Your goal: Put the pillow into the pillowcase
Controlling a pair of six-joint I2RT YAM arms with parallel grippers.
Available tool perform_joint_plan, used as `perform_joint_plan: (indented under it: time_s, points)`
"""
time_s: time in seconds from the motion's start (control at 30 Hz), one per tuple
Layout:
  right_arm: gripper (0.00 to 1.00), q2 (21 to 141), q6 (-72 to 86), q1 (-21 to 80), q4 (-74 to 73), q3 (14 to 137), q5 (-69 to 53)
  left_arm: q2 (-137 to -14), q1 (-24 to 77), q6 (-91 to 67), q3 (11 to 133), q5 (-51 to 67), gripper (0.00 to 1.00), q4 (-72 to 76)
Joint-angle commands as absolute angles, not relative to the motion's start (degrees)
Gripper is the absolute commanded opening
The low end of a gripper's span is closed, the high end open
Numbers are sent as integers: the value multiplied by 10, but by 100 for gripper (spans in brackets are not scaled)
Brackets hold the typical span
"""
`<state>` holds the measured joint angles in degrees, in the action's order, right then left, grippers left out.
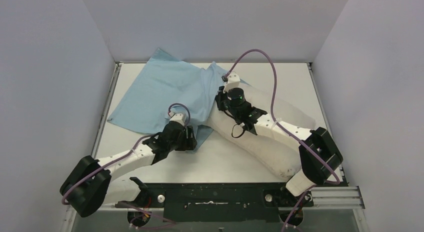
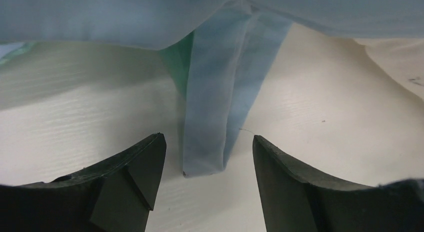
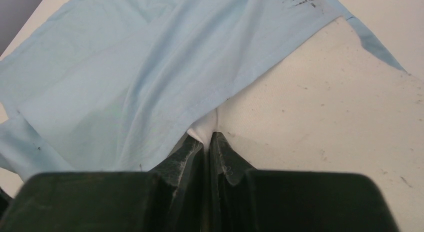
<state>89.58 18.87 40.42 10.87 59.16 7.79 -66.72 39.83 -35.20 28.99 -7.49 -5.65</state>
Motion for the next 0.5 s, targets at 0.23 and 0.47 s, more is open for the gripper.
perform_joint_plan:
  time_s: [0.23, 0.47]
  points:
    - [0, 872, 226, 401, 213, 605, 128, -768, 376, -322, 329, 40, 0, 87]
    - [0, 901, 220, 398, 266, 634, 170, -642, 432, -333, 425, 71, 0, -75]
